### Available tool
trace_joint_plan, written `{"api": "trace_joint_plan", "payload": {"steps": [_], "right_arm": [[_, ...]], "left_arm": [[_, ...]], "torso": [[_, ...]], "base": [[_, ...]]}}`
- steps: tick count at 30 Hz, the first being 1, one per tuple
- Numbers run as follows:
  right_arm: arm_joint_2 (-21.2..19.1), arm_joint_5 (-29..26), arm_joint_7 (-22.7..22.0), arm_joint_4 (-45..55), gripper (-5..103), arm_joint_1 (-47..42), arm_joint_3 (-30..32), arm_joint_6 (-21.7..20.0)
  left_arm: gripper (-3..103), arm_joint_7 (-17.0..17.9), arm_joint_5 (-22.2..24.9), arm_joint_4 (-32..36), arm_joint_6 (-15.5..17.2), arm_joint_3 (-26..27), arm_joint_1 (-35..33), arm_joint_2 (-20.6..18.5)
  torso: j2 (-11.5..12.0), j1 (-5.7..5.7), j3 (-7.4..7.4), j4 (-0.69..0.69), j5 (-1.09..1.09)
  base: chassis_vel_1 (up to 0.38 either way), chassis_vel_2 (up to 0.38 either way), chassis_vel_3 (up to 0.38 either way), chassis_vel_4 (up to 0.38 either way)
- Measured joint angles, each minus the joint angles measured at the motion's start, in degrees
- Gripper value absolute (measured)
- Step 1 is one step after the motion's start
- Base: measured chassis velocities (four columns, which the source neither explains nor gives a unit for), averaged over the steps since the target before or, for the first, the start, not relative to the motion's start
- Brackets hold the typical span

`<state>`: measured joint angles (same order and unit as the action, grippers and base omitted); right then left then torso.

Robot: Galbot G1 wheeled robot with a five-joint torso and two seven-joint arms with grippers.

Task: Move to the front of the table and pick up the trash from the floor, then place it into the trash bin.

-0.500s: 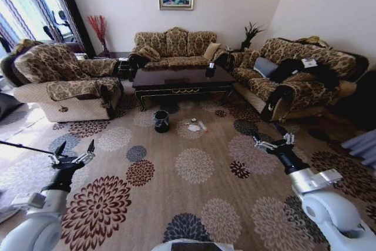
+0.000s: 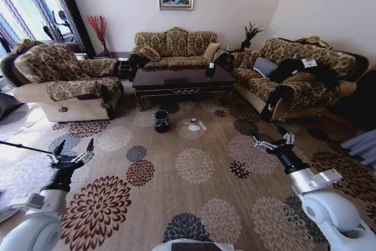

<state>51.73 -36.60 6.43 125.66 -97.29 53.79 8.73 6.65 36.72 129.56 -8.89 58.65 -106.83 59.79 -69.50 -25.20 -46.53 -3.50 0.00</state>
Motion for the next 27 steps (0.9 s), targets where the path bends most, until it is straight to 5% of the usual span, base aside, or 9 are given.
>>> {"api": "trace_joint_plan", "payload": {"steps": [10,27], "right_arm": [[-0.2,-0.8,-0.1,0.2,100,0.3,0.0,-0.1],[0.2,-1.0,0.0,0.4,100,-0.3,0.0,-0.1]], "left_arm": [[100,1.1,1.5,1.5,3.7,0.2,0.1,0.4],[100,0.8,1.7,2.5,6.2,0.4,-0.1,0.6]], "torso": [[0.5,0.22,0.27,0.0,0.0],[6.0,2.71,3.29,-0.01,0.0]], "base": [[0.0,0.0,0.0,0.0],[0.0,0.0,0.0,0.0]]}}
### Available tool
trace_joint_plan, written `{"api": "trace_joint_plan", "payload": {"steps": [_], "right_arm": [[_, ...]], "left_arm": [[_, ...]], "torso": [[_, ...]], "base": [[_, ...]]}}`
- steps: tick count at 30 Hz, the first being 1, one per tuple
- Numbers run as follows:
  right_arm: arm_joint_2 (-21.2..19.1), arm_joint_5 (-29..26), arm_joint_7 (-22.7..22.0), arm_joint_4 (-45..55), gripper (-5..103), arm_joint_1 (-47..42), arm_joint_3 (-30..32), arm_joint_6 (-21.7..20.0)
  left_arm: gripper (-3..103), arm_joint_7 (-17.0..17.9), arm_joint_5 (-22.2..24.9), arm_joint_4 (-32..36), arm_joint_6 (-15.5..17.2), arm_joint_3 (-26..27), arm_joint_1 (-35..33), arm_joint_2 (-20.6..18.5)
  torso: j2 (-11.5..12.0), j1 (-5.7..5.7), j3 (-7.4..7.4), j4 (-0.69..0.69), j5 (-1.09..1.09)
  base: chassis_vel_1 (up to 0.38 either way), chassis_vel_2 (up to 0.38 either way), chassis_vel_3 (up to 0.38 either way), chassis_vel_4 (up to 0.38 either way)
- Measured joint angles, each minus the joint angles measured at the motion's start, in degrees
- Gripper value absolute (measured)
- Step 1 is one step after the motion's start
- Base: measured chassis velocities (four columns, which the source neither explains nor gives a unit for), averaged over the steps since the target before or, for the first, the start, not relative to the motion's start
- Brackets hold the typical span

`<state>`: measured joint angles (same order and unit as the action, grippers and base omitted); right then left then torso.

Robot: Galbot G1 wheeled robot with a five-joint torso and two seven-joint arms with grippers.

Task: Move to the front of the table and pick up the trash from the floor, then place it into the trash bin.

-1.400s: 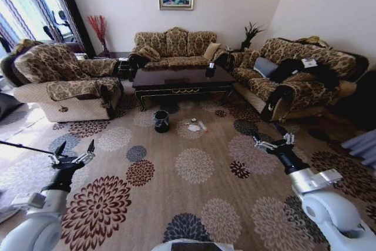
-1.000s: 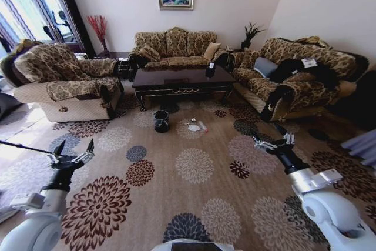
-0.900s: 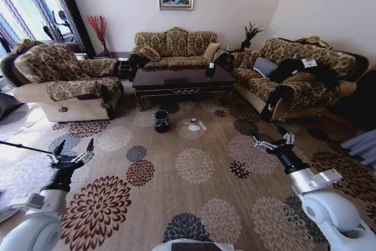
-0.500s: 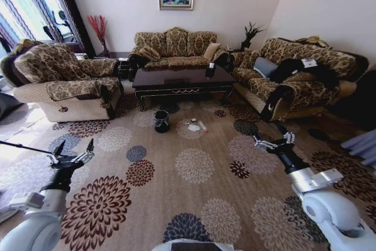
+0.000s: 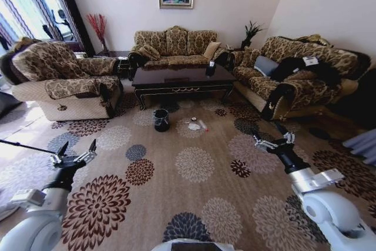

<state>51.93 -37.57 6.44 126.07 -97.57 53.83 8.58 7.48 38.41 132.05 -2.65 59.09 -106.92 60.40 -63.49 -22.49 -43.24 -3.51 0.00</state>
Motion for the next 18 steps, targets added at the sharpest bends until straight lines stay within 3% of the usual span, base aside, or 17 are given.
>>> {"api": "trace_joint_plan", "payload": {"steps": [18], "right_arm": [[1.0,1.7,0.8,-0.6,100,-0.5,-0.5,0.7]], "left_arm": [[100,-1.0,-2.5,-0.1,-0.7,-0.1,-1.1,0.9]], "torso": [[5.2,2.35,2.8,0.0,0.0]], "base": [[0.0,0.0,0.0,0.0]]}}
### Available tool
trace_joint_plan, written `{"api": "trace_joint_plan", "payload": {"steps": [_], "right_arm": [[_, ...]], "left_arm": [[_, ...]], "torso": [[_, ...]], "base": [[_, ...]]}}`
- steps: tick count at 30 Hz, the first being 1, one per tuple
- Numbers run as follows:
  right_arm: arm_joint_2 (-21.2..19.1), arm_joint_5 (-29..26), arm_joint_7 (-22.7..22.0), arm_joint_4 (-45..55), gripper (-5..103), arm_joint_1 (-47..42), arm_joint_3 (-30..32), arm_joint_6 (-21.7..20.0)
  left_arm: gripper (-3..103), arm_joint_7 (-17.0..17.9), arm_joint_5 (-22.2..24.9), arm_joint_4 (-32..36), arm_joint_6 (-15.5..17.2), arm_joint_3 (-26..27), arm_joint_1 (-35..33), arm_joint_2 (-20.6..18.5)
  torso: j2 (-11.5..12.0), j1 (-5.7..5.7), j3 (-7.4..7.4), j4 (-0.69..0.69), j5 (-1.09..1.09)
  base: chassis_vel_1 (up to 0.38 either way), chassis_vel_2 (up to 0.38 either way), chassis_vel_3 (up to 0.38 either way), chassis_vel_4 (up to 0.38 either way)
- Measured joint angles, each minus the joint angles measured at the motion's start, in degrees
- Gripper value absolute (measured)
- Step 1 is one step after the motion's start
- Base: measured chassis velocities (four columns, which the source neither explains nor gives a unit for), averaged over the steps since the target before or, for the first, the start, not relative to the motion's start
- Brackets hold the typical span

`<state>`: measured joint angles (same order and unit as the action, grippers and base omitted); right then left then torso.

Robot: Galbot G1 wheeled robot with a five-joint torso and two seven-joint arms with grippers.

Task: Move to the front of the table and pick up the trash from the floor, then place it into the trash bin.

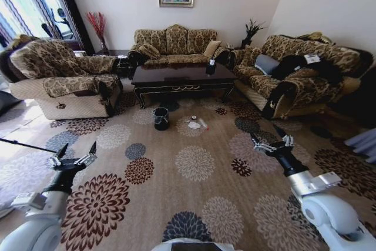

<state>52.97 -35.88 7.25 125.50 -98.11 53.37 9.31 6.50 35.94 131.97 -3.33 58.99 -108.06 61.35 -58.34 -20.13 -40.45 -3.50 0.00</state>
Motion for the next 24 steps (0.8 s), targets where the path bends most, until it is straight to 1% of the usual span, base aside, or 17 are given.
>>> {"api": "trace_joint_plan", "payload": {"steps": [7,10,12,13,18,24], "right_arm": [[0.1,0.1,0.2,-0.7,100,0.1,-0.1,0.2],[0.0,0.0,0.2,-0.7,100,0.1,-0.1,0.3],[-0.2,-0.4,0.2,-0.6,100,0.1,0.0,0.3],[-0.2,-0.4,0.2,-0.6,100,0.1,0.0,0.3],[-0.3,-0.7,0.2,-0.2,100,0.0,0.2,0.2],[-0.1,-0.6,0.2,-0.2,100,-0.4,0.4,0.2]], "left_arm": [[100,-0.2,-0.6,-0.1,0.0,0.1,-0.4,0.0],[100,-0.3,-0.6,-0.1,0.1,0.0,-0.4,0.0],[100,-0.6,-0.6,0.0,0.2,-0.1,-0.4,0.0],[100,-0.6,-0.6,0.0,0.2,-0.1,-0.4,0.0],[100,-0.6,-0.5,-0.4,0.4,-0.8,0.1,-0.2],[100,-0.7,-0.7,-0.4,0.6,-1.2,0.5,-0.3]], "torso": [[2.1,0.94,1.2,0.0,0.0],[2.7,1.17,1.52,0.0,0.0],[3.5,1.53,2.03,0.0,0.0],[3.5,1.53,2.03,0.0,0.0],[5.1,2.23,2.91,0.0,0.0],[6.4,2.78,3.66,0.0,0.0]], "base": [[0.0,0.0,0.0,0.0],[0.0,0.0,0.0,0.0],[0.0,0.0,0.0,0.0],[0.0,0.0,0.0,0.0],[0.0,0.0,0.0,0.0],[0.0,0.0,0.0,0.0]]}}
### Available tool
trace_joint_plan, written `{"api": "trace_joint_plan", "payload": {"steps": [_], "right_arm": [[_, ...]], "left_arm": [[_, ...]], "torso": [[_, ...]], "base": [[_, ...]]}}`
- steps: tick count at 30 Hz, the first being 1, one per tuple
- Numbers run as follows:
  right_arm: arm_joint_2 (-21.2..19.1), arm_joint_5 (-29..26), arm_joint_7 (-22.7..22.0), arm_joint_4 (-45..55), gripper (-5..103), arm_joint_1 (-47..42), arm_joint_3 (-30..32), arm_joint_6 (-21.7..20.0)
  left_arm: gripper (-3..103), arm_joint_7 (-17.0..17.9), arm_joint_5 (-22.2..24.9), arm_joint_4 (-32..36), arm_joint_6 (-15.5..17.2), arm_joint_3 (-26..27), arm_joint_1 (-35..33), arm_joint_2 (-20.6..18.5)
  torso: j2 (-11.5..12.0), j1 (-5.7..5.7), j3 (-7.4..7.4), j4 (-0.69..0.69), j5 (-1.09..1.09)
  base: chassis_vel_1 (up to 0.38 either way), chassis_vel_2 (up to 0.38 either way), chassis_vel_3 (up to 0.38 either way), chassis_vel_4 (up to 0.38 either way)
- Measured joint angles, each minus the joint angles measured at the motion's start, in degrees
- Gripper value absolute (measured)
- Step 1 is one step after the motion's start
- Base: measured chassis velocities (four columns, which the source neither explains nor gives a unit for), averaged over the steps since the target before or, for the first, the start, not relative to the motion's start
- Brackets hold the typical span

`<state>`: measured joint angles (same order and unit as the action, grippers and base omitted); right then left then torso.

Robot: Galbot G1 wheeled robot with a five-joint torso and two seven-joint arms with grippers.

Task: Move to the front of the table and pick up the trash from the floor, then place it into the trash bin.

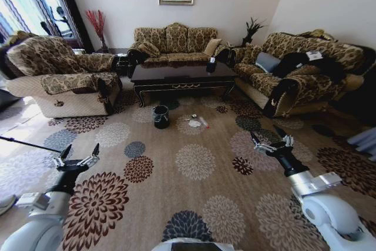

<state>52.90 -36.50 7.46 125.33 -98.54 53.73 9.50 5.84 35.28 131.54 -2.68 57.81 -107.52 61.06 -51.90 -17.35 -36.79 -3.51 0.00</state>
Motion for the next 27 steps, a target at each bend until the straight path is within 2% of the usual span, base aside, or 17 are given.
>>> {"api": "trace_joint_plan", "payload": {"steps": [27], "right_arm": [[0.3,0.2,0.2,0.2,100,-0.2,-0.3,0.2]], "left_arm": [[100,1.4,-2.2,-0.1,0.1,0.4,0.3,1.8]], "torso": [[7.2,3.1,4.07,0.0,0.0]], "base": [[0.0,0.0,0.0,0.0]]}}
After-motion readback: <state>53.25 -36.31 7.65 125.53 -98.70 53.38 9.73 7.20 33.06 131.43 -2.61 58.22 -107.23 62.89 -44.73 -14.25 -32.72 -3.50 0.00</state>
